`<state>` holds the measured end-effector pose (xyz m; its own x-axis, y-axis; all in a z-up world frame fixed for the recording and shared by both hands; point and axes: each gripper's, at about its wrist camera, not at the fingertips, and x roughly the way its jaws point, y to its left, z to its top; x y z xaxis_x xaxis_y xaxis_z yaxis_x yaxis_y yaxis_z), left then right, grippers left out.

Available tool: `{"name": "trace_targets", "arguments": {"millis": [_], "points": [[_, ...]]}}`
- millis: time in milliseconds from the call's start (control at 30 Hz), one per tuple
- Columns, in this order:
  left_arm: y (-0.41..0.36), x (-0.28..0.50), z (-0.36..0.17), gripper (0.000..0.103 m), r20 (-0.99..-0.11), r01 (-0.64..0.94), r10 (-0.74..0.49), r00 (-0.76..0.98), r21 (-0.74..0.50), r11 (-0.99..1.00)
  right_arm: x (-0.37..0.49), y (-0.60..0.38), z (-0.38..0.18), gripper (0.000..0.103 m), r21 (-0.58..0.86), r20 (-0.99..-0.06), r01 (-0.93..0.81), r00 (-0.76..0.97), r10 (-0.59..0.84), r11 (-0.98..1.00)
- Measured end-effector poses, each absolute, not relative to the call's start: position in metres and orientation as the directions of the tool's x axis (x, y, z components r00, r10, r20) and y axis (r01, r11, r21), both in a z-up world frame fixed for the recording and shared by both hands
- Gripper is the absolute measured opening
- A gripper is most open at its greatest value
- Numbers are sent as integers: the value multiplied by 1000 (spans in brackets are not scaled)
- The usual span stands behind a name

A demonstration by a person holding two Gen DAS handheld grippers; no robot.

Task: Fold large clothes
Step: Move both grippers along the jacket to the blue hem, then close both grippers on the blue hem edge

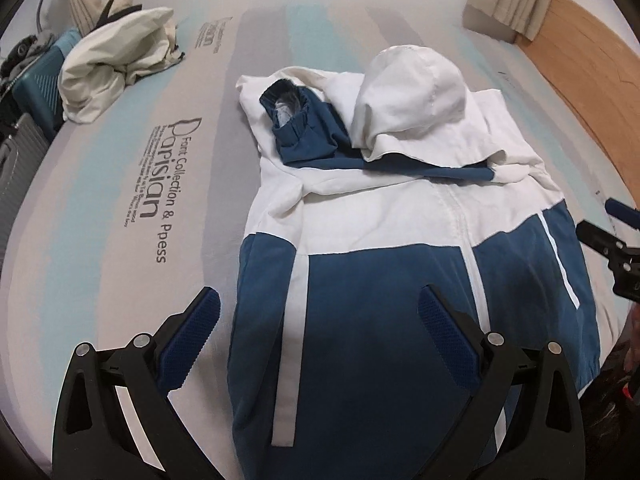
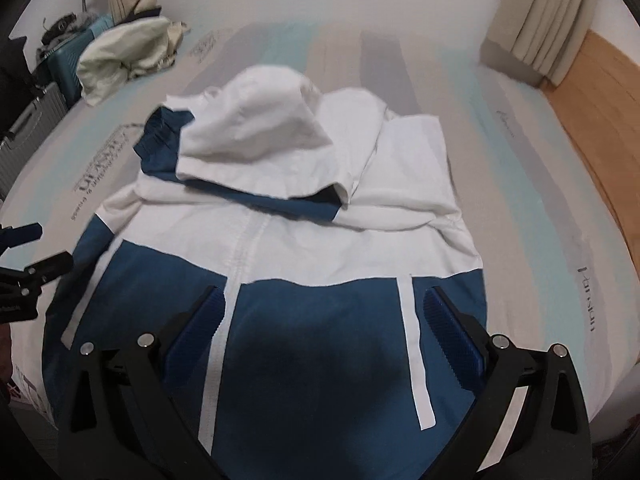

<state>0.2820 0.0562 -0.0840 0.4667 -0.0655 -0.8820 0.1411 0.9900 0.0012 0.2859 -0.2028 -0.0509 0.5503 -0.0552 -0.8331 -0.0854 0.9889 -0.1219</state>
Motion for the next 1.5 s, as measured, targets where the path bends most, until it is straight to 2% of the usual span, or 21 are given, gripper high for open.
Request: {"name": "trace_targets", "arguments": {"millis": [133, 333, 667, 900, 1233, 1267, 1400, 1500], "points": [[51, 270, -84, 97, -876, 162, -57, 478, 24, 987, 275, -210, -51, 95, -118, -854, -65, 516, -68, 991], [55, 240, -92, 97, -895, 142, -34, 445, 33, 989, 246, -228, -62, 96, -51, -894, -70, 448, -15, 996], [74, 184, -110, 97, -925, 76, 21, 380, 54, 996, 186, -264, -85, 96, -169, -910, -103, 398, -115, 980], [79, 160, -123, 97, -942, 69, 6, 335, 31, 997, 159, -308, -98, 95, -62, -940, -35, 338, -47, 997], [76, 143, -138, 97, -952, 54, 23, 305, 42, 998, 136, -355, -125, 95, -31, -966, 17, 258, -34, 999], [77, 141, -140, 97, -953, 52, 18, 301, 35, 998, 135, -358, -128, 94, -25, -967, 20, 254, -29, 999], [80, 136, -151, 97, -960, 34, -23, 279, -14, 999, 132, -365, -141, 78, 35, -977, 24, 211, 29, 999], [83, 133, -156, 97, -963, 23, -22, 267, -17, 1000, 130, -367, -146, 77, 62, -979, 21, 195, 57, 998]]}}
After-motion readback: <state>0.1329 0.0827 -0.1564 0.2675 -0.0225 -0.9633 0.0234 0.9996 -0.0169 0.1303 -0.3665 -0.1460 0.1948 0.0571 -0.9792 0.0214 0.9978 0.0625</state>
